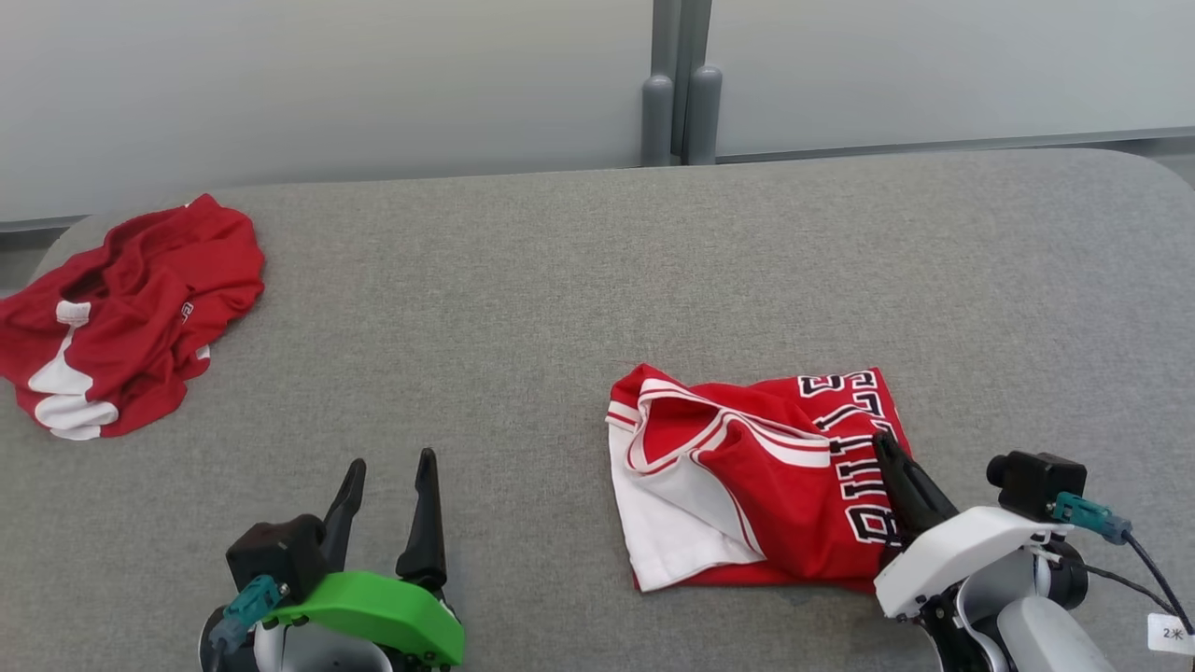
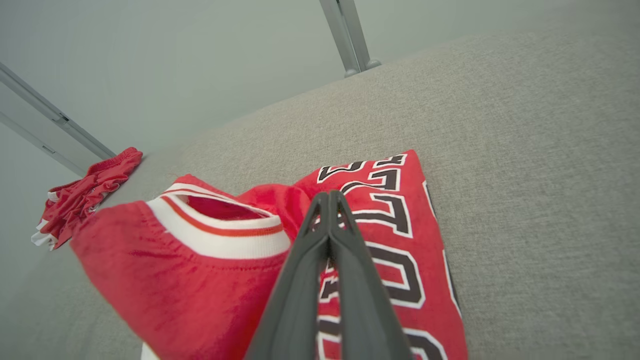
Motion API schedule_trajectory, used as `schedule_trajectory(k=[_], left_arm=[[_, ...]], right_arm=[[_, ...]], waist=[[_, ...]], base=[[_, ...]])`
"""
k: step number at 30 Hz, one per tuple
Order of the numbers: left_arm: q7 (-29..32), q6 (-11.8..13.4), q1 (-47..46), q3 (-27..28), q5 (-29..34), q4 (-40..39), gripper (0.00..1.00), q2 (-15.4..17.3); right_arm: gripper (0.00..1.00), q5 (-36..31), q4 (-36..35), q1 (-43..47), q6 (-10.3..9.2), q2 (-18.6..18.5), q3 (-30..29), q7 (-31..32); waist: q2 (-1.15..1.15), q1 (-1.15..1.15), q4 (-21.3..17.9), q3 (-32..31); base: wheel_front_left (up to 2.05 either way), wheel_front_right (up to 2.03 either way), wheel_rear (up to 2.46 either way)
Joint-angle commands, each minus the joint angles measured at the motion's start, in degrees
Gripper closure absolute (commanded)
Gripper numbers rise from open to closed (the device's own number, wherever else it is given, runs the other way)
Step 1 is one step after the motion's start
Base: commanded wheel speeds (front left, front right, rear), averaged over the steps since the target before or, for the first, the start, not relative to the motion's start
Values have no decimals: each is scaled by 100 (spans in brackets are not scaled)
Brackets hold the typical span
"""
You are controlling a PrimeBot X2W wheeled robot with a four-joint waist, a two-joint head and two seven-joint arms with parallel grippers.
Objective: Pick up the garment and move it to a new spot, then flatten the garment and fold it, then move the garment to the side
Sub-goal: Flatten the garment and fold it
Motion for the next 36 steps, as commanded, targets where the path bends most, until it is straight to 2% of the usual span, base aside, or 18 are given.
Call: schedule_trajectory(k=[1,10,19,24,31,36], left_arm=[[11,51,57,6,45,-31,0,52],[54,156,6,90,61,-173,0,182],[3,235,41,212,-6,-275,0,263],[-17,244,63,245,-23,-291,0,270],[-77,281,119,303,-80,-292,0,243],[-125,261,118,322,-128,-267,0,215]], right_arm=[[100,52,109,-3,3,-18,34,-107],[100,-12,1102,-520,3,-11,544,-422],[100,59,1978,-1100,3,255,1633,-733],[100,-34,2272,-1294,3,313,2171,-827],[100,-650,2671,-1566,3,173,3007,-957],[100,-757,2513,-1677,2,152,3003,-1028]], waist=[[62,0,50,2],[62,0,380,97],[62,0,711,152],[62,0,781,141],[62,0,719,137],[62,0,571,117]], base=[[0,0,0],[0,0,0],[0,0,0],[0,0,0],[0,0,0],[0,0,0]])
